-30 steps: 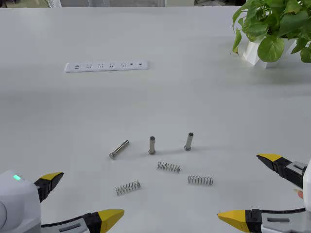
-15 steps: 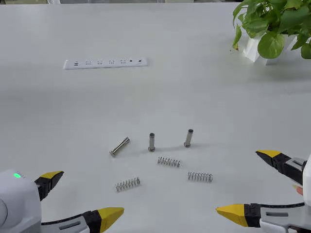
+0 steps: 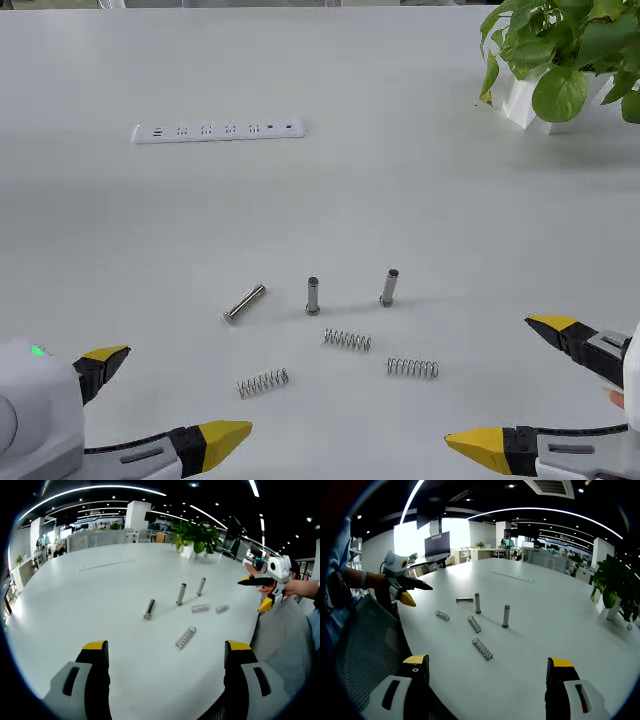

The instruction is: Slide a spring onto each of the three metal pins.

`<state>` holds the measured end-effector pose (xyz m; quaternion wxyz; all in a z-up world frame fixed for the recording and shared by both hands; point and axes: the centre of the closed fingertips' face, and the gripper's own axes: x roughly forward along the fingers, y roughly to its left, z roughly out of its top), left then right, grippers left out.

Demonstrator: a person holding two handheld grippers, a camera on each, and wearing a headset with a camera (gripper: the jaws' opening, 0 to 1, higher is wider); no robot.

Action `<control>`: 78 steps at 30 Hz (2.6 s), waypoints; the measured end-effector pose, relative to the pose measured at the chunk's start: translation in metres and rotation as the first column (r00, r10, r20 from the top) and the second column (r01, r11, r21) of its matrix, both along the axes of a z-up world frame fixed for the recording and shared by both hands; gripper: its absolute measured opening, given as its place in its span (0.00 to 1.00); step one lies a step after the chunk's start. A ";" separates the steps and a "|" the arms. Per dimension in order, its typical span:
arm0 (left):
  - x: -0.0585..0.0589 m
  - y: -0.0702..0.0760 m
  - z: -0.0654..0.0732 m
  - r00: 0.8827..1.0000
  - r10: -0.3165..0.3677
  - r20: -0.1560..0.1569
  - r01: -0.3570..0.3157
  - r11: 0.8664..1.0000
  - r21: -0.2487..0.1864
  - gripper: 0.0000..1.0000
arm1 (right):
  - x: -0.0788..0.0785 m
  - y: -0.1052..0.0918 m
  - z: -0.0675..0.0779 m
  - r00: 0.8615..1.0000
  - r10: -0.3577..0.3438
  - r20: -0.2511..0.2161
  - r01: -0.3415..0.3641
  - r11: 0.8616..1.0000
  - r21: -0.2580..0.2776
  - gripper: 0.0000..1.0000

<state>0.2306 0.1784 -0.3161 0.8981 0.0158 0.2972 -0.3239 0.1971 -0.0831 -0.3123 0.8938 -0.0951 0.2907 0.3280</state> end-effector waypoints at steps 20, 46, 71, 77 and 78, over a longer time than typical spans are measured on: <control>0.044 -0.007 0.010 1.000 0.018 -0.020 -0.017 0.999 0.032 0.82 | 0.016 -0.003 0.007 0.999 0.037 -0.013 -0.037 0.999 0.006 0.97; 0.101 -0.031 0.005 0.992 -0.095 -0.084 0.105 0.987 0.123 0.53 | 0.014 -0.006 0.003 0.999 0.024 -0.023 -0.023 0.999 0.036 0.94; 0.120 -0.060 -0.031 0.958 -0.191 -0.214 0.232 0.954 0.191 0.21 | 0.011 -0.012 -0.002 0.999 -0.026 -0.031 0.028 0.998 0.057 0.92; 0.121 -0.059 -0.041 0.953 -0.186 -0.238 0.238 0.947 0.217 0.17 | 0.008 -0.014 -0.001 0.999 -0.039 -0.034 0.041 0.997 0.061 0.92; 0.121 -0.058 -0.043 0.952 -0.180 -0.246 0.236 0.945 0.224 0.15 | 0.008 -0.016 -0.001 0.999 -0.042 -0.033 0.044 0.997 0.063 0.92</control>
